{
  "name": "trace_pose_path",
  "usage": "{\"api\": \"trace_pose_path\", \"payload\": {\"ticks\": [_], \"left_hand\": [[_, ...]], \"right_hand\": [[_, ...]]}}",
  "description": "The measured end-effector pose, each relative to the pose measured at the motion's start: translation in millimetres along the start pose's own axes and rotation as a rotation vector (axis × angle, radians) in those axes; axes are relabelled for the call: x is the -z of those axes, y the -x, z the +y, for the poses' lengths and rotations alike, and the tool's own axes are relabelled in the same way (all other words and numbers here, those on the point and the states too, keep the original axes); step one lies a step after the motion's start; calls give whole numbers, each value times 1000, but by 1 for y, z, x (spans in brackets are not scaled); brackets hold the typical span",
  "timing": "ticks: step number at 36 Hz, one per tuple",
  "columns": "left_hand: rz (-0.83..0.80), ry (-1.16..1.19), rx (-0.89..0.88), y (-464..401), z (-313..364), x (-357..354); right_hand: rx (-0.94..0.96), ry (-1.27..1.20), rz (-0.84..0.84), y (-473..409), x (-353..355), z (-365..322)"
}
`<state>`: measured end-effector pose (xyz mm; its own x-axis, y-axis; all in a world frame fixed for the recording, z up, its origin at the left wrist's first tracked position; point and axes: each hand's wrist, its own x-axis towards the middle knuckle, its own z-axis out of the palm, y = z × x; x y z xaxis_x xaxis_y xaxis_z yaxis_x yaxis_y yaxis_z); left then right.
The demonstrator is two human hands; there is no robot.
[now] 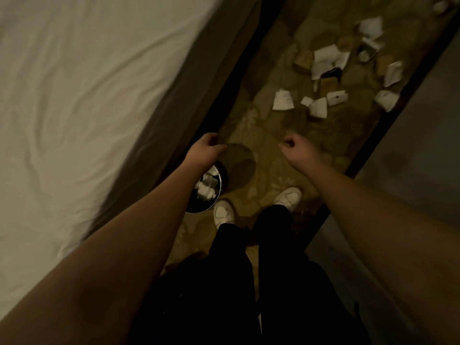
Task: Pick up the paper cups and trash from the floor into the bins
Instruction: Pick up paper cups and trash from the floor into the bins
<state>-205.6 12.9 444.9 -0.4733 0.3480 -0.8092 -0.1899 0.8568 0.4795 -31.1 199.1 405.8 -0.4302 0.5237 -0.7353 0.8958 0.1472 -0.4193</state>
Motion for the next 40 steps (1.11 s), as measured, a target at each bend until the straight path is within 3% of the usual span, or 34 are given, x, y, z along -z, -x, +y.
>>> {"api": "trace_pose_path", "payload": {"ticks": [8,16,26,40], "left_hand": [[-84,-220,-70,-2,107,-71],[-140,-357,-64,-15,171,-125],[-166,-412,-45,-77,213,-153],[-232,-430,45,-223,250,-162]], "right_hand": [[-68,-27,57,-10,99,55],[-136,-10,18,-20,146,105],[-164,-127,-4,-54,172,129],[-427,-235,-49,-173,209,122]]}}
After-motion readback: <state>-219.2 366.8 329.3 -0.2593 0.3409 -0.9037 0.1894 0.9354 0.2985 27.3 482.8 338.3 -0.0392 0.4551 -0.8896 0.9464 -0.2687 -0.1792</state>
